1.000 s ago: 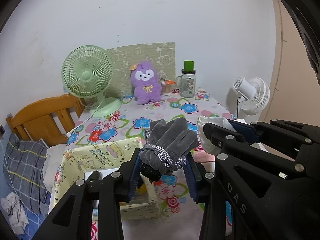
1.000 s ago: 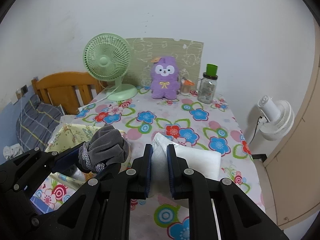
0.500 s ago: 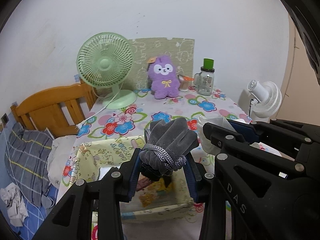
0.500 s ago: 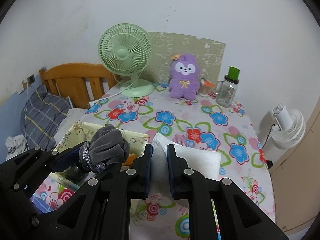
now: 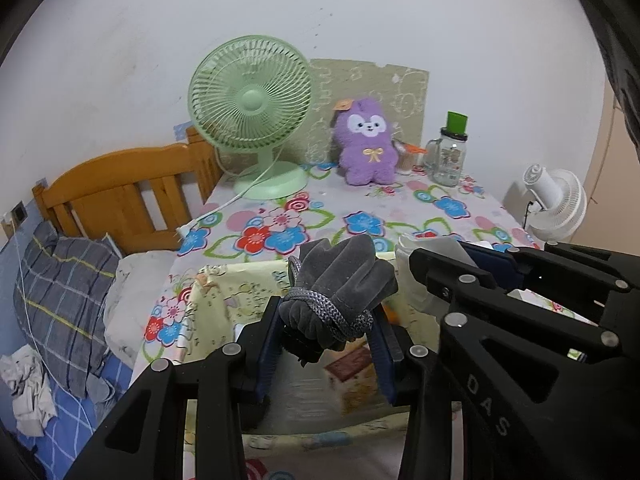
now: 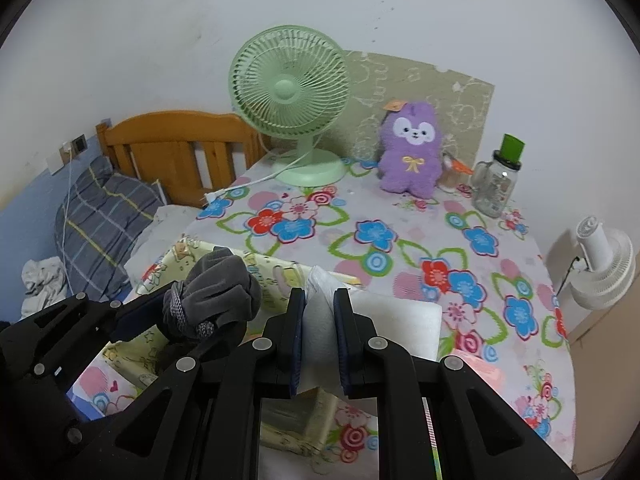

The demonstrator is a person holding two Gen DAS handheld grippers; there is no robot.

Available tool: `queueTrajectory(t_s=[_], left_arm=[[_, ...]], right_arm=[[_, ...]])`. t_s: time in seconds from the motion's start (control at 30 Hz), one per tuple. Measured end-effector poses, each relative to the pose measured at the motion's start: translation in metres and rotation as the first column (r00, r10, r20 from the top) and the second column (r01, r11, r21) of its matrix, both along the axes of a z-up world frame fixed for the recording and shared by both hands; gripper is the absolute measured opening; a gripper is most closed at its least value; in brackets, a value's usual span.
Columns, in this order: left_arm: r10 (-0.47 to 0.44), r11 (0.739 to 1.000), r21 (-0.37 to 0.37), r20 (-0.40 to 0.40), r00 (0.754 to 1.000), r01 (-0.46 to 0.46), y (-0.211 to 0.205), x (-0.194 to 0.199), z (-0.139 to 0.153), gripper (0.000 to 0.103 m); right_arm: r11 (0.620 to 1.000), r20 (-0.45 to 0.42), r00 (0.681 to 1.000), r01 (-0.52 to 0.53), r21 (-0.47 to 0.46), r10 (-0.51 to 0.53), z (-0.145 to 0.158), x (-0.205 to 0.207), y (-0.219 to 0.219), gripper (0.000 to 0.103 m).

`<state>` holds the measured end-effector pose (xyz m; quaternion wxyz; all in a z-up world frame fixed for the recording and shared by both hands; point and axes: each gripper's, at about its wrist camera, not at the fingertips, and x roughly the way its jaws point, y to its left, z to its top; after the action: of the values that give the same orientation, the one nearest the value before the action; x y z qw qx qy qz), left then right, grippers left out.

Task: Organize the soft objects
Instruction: 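Lower both tools into the box and open them to drop glove and towel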

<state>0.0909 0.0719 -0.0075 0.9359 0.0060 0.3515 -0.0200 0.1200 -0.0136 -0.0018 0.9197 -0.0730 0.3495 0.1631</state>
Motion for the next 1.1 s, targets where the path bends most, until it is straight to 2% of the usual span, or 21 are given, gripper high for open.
queueTrajectory(t_s=[0.53, 0.6, 0.73, 0.8, 0.9, 1.0, 1.07, 1.1], left_arm=[[0.081, 0.997, 0.017, -0.135, 0.987, -0.080, 0.034, 0.028, -0.043, 0.045], [0.083, 0.997, 0.007, -0.151, 0.985, -0.083, 0.037, 0.030, -0.047, 0.048], [0.091, 0.996, 0.000, -0.172, 0.981, -0.092, 0.042, 0.034, -0.051, 0.068], [0.096, 0.995, 0.004, -0.173, 0.980, -0.097, 0.044, 0.034, -0.051, 0.072], [0.086, 0.996, -0.015, -0.179, 0.980, -0.090, 0.047, 0.034, -0.051, 0.073], [0.081, 0.996, -0.021, -0.180, 0.980, -0.086, 0.047, 0.033, -0.050, 0.076], [0.083, 0.996, -0.012, -0.179, 0.980, -0.087, 0.044, 0.032, -0.050, 0.080], [0.082, 0.996, -0.007, -0.179, 0.981, -0.084, 0.043, 0.031, -0.050, 0.081]], right_arm=[[0.998, -0.072, 0.996, -0.050, 0.031, 0.053, -0.028, 0.021, 0.031, 0.017], [0.998, -0.079, 0.995, -0.052, 0.044, 0.056, -0.032, 0.025, 0.032, 0.017], [0.996, -0.101, 0.992, -0.064, 0.063, 0.070, -0.038, 0.032, 0.037, 0.018], [0.995, -0.109, 0.991, -0.073, 0.074, 0.081, -0.041, 0.035, 0.040, 0.017], [0.991, -0.125, 0.987, -0.092, 0.096, 0.103, -0.043, 0.037, 0.043, 0.019], [0.991, -0.146, 0.984, -0.093, 0.096, 0.106, -0.048, 0.041, 0.045, 0.032], [0.993, -0.156, 0.984, -0.078, 0.088, 0.091, -0.049, 0.043, 0.044, 0.049], [0.995, -0.159, 0.984, -0.067, 0.079, 0.079, -0.050, 0.043, 0.044, 0.052]])
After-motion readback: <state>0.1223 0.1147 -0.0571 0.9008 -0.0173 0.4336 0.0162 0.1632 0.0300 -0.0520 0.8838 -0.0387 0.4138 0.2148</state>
